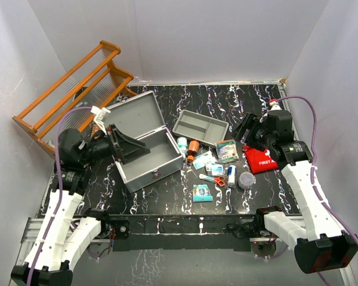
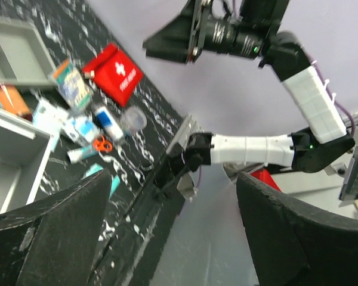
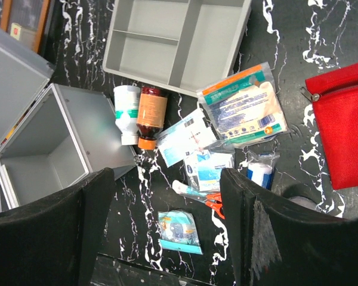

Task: Organize the medicine kit

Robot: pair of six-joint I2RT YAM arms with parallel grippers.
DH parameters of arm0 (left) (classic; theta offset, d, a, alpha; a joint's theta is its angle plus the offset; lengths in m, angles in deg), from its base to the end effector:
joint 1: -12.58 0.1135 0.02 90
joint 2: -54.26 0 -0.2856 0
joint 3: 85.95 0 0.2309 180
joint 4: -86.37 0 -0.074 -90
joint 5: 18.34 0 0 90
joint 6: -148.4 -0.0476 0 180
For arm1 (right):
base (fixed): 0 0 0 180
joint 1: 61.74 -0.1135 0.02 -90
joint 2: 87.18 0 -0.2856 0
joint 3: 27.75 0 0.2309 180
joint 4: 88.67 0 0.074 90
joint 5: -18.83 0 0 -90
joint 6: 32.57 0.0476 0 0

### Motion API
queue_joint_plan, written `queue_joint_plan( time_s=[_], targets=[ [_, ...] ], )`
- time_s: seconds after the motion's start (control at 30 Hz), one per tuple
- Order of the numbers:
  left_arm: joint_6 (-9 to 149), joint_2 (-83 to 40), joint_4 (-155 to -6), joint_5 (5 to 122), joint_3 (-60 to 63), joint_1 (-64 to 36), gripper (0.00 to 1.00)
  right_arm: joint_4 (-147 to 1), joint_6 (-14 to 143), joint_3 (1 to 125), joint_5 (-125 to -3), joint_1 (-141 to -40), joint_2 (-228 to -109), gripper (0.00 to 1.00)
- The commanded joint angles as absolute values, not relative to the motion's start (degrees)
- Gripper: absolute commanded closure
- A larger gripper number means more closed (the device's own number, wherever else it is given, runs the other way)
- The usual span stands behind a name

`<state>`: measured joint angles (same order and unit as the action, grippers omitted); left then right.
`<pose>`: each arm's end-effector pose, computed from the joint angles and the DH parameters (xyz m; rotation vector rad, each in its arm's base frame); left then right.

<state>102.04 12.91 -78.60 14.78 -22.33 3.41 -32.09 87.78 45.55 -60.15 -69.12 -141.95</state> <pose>0.1106 -0.0582 0.4023 0.4179 1.6338 -1.4221 0.1667 0.0308 0.3458 0.3490 2.2557 0.5673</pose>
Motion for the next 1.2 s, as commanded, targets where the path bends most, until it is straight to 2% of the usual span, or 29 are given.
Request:
queue_joint_plan(
  time_s=[0.0, 0.27, 0.37, 0.43, 0.7, 0.93, 1.17],
  targets=[
    [99.5, 10.6, -75.6, 18.6, -25.6, -2.0, 0.18, -36.6, 90.9, 45.2, -63.6, -68.8, -143.0, 0.31],
    [94.6, 1.4, -76.7, 32.1, -31.2, -14.7, 0.32, -36.0, 94.4, 43.5, -73.0, -68.9, -146.7, 0.33],
    [91.1, -2.7, -73.9, 39.6, -30.5, -19.0, 0.33, -36.6, 95.9, 42.3, -74.5, -68.9, -148.3, 0.33],
    [90.6, -5.9, -74.1, 40.5, -30.3, -20.3, 0.34, -36.4, 96.6, 42.1, -74.9, -68.9, -149.3, 0.34],
    [93.0, -12.5, -76.9, 47.4, -29.5, -22.3, 0.33, -37.0, 96.9, 41.3, -77.3, -68.9, -150.2, 0.34],
    [93.2, -12.9, -75.8, 60.2, -28.5, -22.8, 0.31, -39.7, 96.9, 38.6, -78.5, -68.8, -150.6, 0.34],
    [91.9, -16.0, -73.4, 69.6, -26.0, -22.8, 0.29, -40.8, 95.9, 38.7, -86.0, -68.8, -153.7, 0.33]
  ],
)
